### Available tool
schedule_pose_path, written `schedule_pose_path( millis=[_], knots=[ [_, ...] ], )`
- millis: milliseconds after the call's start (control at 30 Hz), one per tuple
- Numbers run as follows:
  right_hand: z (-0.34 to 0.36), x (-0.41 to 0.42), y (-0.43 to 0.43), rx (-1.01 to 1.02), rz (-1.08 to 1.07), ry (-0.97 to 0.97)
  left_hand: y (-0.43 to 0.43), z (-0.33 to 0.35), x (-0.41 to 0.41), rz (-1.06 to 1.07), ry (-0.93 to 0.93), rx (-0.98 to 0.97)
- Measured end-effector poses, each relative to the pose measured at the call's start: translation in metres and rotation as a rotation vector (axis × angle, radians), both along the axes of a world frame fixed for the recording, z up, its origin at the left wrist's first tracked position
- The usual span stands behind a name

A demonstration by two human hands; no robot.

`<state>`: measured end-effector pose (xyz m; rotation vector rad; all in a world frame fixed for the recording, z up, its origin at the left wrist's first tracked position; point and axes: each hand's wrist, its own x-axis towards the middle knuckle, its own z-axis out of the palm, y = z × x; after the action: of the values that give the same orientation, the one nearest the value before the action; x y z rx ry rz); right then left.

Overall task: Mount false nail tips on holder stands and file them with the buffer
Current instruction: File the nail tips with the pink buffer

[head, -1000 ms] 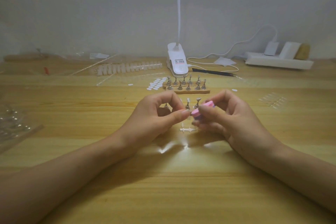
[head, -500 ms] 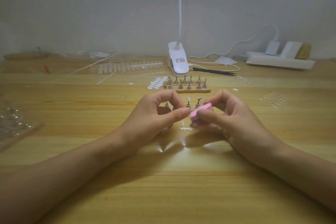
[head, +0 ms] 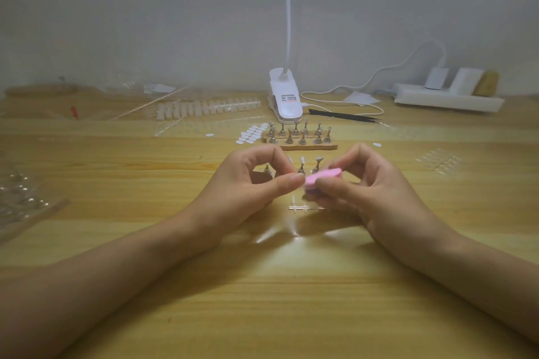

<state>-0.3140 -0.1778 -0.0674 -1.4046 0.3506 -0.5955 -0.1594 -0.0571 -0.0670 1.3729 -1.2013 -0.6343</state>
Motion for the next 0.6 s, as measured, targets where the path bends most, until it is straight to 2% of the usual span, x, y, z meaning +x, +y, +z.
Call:
schedule_pose_path(
  millis=[67, 200, 467, 600],
  knots=[
    [-0.0021, -0.0001, 0.0007, -0.064, 0.097, 0.051, -0.0003, -0.0001, -0.001, -0.014, -0.011, 0.0],
    [-0.0021, 0.0005, -0.0007, -0.002, -0.008, -0.016, 0.0004, 0.0004, 0.0, 0.009, 0.024, 0.006],
    [-0.0002, -0.0015, 0.0005, -0.063, 0.104, 0.051, -0.0004, -0.0003, 0.0002, -0.005, 0.006, -0.013],
    [-0.0004, -0.0015, 0.0012, -0.02, 0.025, -0.007, -0.0013, -0.0015, 0.001, -0.011, 0.01, -0.023]
  ],
)
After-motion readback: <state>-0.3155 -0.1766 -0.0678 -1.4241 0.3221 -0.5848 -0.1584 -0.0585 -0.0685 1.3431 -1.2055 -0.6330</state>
